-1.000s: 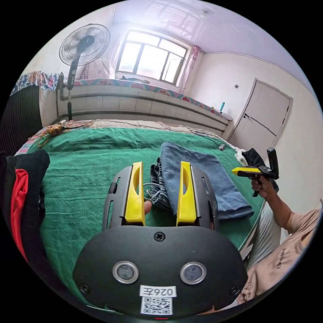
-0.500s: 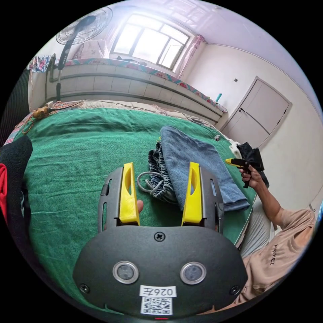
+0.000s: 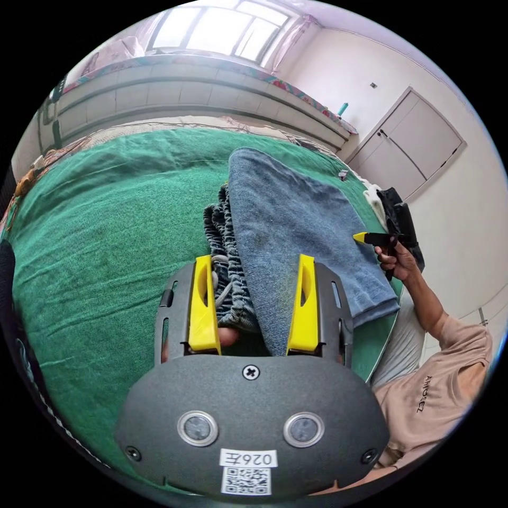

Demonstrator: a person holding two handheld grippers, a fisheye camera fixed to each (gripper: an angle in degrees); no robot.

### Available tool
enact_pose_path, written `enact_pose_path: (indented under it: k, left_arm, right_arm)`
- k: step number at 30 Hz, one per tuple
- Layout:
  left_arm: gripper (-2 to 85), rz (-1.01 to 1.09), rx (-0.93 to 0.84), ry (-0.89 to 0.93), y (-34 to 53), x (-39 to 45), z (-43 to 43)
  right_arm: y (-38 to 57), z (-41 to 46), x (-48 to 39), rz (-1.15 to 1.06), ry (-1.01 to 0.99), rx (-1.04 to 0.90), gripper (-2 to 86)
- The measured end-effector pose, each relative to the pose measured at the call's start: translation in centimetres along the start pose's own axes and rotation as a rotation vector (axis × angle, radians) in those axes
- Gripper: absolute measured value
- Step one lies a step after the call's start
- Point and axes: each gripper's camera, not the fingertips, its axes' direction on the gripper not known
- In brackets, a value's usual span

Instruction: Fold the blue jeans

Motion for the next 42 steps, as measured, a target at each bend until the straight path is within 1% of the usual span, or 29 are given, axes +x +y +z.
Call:
enact_pose_path:
  k: [2, 4, 5, 6, 8, 10, 12, 14, 16, 19, 21, 25, 28, 30, 34, 37, 39, 40, 42]
  left_arm:
    - [22.3, -0.006, 0.012, 0.021, 0.3, -0.5, 0.6]
    - [21.5, 0.002, 0.01, -0.004, 0.3, -0.2, 1.2]
    - [20.1, 0.012, 0.011, -0.032, 0.4, 0.2, 1.5]
    - [16.0, 0.007, 0.04, -0.043, 0.5, 0.8, 1.2]
    - [12.7, 0.005, 0.044, -0.013, 0.5, 1.4, 1.2]
    - [12.3, 0.018, 0.044, -0.015, 0.9, 1.2, 2.4]
    - [16.5, -0.044, 0.01, 0.017, 1.6, -0.7, 5.2]
    - [16.4, -0.018, 0.018, 0.024, 1.8, -0.5, 5.6]
    - [13.6, 0.0, 0.03, 0.0, 2.0, 0.3, 6.1]
    - [10.8, 0.019, 0.069, -0.043, 3.1, 1.6, 7.0]
    - [9.8, 0.021, 0.097, -0.042, 4.3, 2.4, 7.9]
    - [9.0, 0.031, 0.146, -0.011, 6.3, 4.1, 8.9]
    - [8.8, 0.105, 0.189, -0.025, 7.7, 7.2, 8.9]
    - [8.7, 0.131, 0.267, -0.025, 8.7, 10.1, 8.6]
    - [8.6, 0.159, 0.364, 0.049, 8.0, 15.2, 8.8]
    - [8.6, 0.294, 0.394, 0.094, 4.6, 22.2, 9.9]
    - [8.6, 0.446, 0.382, 0.119, 0.9, 29.6, 12.4]
    - [8.6, 0.488, 0.377, 0.121, -0.1, 31.6, 13.3]
    - [8.6, 0.653, 0.359, 0.108, -3.7, 40.4, 17.8]
  right_arm:
    - [0.2, 0.0, 0.6, 0.013, -0.028, 0.003, 6.1]
    - [0.6, 0.2, 1.0, 0.018, -0.057, 0.019, 7.3]
    - [0.9, 0.3, 1.0, 0.011, -0.077, 0.034, 8.1]
    - [1.2, 0.5, 0.8, -0.005, -0.086, 0.045, 8.5]
    - [1.7, 1.1, 0.4, -0.04, -0.066, 0.035, 7.4]
    - [2.2, 1.4, -0.1, -0.071, -0.055, 0.038, 5.1]
    - [2.8, 2.0, -0.5, -0.094, -0.014, 0.028, 3.5]
    - [3.4, 2.4, -0.4, -0.09, -0.002, 0.024, 2.4]
    - [4.0, 2.5, -0.8, -0.096, 0.018, 0.029, 1.1]
    - [5.5, 2.4, -4.0, -0.197, 0.158, 0.058, -0.2]
    - [7.1, 2.0, -7.6, -0.324, 0.291, 0.087, -0.8]
    - [10.5, 1.2, -11.4, -0.449, 0.408, 0.146, -1.0]
    - [13.9, 0.3, -13.5, -0.517, 0.475, 0.182, -1.0]
    - [16.4, -1.1, -14.8, -0.558, 0.514, 0.223, -1.0]
    - [19.3, -5.6, -15.9, -0.572, 0.534, 0.336, -1.0]
    - [22.8, -10.9, -15.0, -0.531, 0.549, 0.468, -1.0]
    - [26.4, -15.8, -12.8, -0.458, 0.57, 0.582, -1.0]
    - [27.4, -17.2, -12.1, -0.432, 0.572, 0.611, -1.0]
    - [31.3, -22.1, -8.5, -0.318, 0.571, 0.733, -1.0]
